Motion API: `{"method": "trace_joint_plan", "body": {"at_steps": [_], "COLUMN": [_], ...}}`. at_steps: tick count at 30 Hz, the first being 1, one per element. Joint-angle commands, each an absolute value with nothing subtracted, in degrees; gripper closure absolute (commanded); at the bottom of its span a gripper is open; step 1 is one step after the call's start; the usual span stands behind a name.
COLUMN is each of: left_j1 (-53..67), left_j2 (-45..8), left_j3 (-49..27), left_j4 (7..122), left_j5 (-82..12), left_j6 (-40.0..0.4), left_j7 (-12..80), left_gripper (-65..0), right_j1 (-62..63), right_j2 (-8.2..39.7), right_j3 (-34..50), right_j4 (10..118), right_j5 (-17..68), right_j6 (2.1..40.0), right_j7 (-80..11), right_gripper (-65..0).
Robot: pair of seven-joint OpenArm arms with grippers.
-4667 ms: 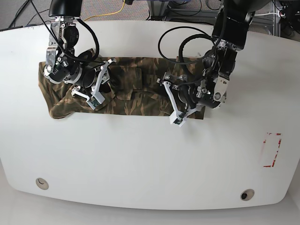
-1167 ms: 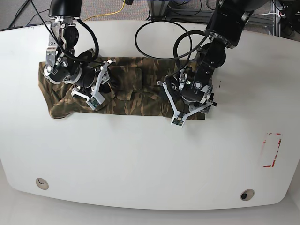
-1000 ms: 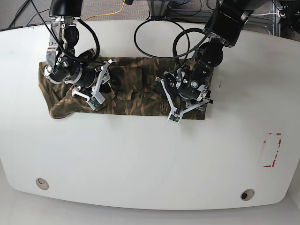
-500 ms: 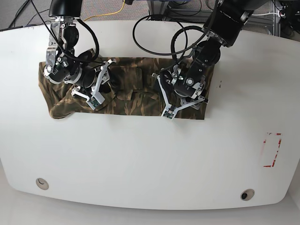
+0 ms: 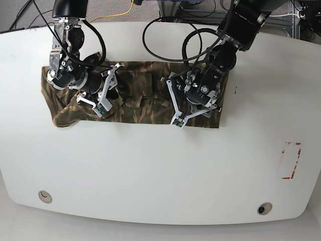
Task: Layout the t-shirt on the table in an organized manner, then fold the t-shirt properly
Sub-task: 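Regrasp the folded end with the left gripper and press it flat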
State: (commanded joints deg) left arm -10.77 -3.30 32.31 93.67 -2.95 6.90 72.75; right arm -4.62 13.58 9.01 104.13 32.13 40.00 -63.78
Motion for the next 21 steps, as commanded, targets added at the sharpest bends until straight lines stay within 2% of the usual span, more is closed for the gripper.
{"method": "trace_joint_plan", "body": {"at_steps": [21], "left_j1": [-13.5], "left_j2": [-5.7], "left_j3": [30.8], "left_j4": [89.5], "left_j5": [-2.9], "left_j6": [8.7], "left_j7": [71.1], "left_gripper": [-47.2], "right_j1": [-4.8], "right_j2": [13.6], "right_j3": [9.0], "right_j4": [104.1], "right_j5": [32.1], "right_j6": [40.0], "right_j7": [-63.8], "right_gripper": [-22.2]}}
